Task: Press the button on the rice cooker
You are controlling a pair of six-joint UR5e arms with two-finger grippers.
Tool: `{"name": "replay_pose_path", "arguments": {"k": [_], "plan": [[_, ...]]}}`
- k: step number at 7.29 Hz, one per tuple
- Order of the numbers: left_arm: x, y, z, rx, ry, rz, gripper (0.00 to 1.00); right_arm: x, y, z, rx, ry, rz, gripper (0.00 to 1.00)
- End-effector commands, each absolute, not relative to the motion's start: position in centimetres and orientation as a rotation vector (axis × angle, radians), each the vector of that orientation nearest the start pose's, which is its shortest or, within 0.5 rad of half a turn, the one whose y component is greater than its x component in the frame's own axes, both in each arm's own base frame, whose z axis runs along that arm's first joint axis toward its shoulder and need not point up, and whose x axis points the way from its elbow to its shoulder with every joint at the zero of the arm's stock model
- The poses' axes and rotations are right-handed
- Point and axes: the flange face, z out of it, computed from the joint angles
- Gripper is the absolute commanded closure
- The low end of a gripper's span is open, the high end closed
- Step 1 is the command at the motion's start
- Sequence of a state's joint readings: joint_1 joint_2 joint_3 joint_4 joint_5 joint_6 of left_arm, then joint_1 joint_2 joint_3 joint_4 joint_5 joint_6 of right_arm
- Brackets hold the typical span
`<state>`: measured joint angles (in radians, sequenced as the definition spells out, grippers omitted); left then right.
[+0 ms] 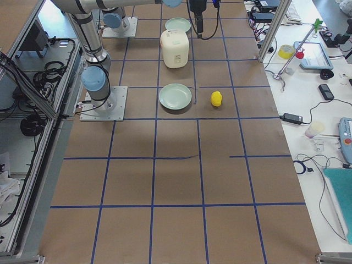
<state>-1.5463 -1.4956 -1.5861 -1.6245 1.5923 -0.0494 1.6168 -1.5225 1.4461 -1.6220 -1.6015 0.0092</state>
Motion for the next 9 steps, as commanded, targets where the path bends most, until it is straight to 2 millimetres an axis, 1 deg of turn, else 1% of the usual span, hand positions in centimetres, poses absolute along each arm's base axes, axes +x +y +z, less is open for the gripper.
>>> {"name": "replay_pose_path", "arguments": {"k": [1,3,4,5,6,7,8,9], "plan": [[-12.0,-46.3,51.1,-0.115,3.118,-0.010,0.00,15.4,-51.6,53.1,-0.055,3.162,-0.203,0.00],[-12.0,-46.3,51.1,-0.115,3.118,-0.010,0.00,15.7,-51.4,53.0,-0.063,3.162,-0.191,0.00],[-12.0,-46.3,51.1,-0.115,3.118,-0.010,0.00,16.9,-50.9,52.5,-0.099,3.160,-0.172,0.01],[-12.0,-46.3,51.1,-0.117,3.118,-0.010,0.00,18.5,-50.2,51.1,-0.141,3.160,-0.129,0.11],[-12.0,-46.3,51.1,-0.115,3.118,-0.010,0.00,20.6,-49.2,49.9,-0.108,3.161,-0.092,0.27],[-12.0,-46.3,51.1,-0.117,3.118,-0.010,0.00,23.5,-47.7,48.6,-0.041,3.166,-0.053,0.62],[-12.0,-46.3,51.1,-0.115,3.118,-0.010,0.00,26.1,-46.1,46.6,-0.046,3.172,0.007,0.83],[-12.0,-46.3,51.1,-0.115,3.118,-0.010,0.00,27.7,-44.7,44.1,-0.033,3.182,0.064,0.91]]}}
